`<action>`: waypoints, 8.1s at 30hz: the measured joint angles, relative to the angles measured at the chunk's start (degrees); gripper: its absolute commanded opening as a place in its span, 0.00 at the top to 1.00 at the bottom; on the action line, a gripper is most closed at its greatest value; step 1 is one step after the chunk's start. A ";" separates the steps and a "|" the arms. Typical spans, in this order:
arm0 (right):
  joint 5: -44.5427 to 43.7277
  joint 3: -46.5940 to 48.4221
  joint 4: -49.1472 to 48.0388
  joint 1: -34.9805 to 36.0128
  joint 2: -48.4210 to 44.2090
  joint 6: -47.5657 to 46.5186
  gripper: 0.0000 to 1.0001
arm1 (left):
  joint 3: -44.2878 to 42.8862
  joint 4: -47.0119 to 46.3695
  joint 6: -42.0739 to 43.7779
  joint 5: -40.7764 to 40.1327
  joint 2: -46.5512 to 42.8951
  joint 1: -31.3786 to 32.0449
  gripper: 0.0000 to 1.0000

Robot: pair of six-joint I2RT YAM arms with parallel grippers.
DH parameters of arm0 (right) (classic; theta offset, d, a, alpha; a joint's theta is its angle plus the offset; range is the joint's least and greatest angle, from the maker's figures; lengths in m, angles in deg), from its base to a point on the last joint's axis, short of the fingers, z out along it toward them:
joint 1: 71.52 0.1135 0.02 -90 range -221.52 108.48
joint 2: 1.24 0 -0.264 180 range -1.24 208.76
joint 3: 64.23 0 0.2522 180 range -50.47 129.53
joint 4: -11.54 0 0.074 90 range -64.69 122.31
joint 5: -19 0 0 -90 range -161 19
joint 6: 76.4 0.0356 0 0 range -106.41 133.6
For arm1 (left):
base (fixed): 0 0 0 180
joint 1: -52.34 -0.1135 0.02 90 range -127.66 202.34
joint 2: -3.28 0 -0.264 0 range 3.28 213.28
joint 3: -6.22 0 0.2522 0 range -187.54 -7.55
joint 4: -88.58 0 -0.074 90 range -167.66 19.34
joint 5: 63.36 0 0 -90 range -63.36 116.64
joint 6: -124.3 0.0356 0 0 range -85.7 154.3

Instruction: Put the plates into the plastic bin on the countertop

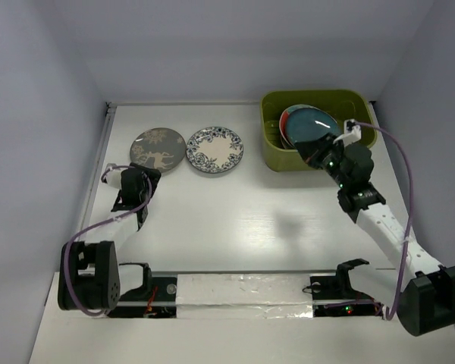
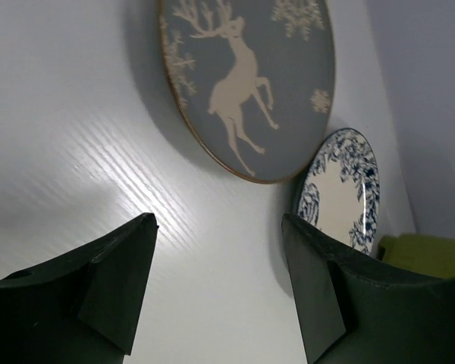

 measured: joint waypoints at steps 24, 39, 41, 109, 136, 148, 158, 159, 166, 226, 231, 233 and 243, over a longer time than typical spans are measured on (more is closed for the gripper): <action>5.11 -7.28 -3.10 7.48 -10.32 -0.96 0.84 | -9.46 -22.88 -13.70 10.10 32.70 -7.85 1.00; 2.73 -5.42 -3.23 20.81 -0.33 -1.44 0.14 | 13.94 -19.10 -9.09 11.23 -5.51 -7.78 1.00; 1.81 -4.37 -3.52 23.21 2.82 -1.31 0.08 | 14.69 -16.06 -7.82 12.22 -13.18 -6.99 1.00; 6.03 20.87 4.83 -18.47 36.59 -0.17 0.83 | -12.92 -4.26 14.19 11.52 15.41 12.50 0.40; -2.99 7.32 4.94 -18.51 17.62 -1.55 0.00 | -23.71 -13.29 8.44 11.65 40.15 12.98 0.78; -10.75 22.60 15.50 -18.51 26.56 -10.03 0.00 | -22.34 -18.80 4.09 11.06 41.86 12.94 1.00; -8.35 12.87 13.84 -17.07 15.50 -9.22 0.28 | -13.09 -20.20 5.11 10.34 28.87 12.94 1.00; -7.17 12.11 12.79 -15.58 12.72 -9.27 0.36 | -12.22 -20.02 5.66 10.38 26.71 12.96 1.00; -1.38 -0.50 -2.08 7.02 -3.80 -5.55 0.95 | -5.66 -15.32 7.87 10.40 10.60 13.05 1.00; -1.81 9.84 8.79 -20.11 17.27 -0.96 1.00 | 2.10 11.32 16.87 28.87 -44.02 17.68 0.48; -1.68 10.78 10.51 -20.26 21.57 -0.94 0.84 | 2.95 11.13 16.92 28.79 -44.02 18.56 0.46; -1.88 10.88 11.23 -20.41 21.97 -0.81 0.66 | 3.13 11.15 16.92 28.81 -44.02 18.95 0.45; -11.58 14.14 14.27 -20.41 20.26 -4.22 0.00 | 3.13 10.73 17.14 28.59 -43.78 19.30 0.26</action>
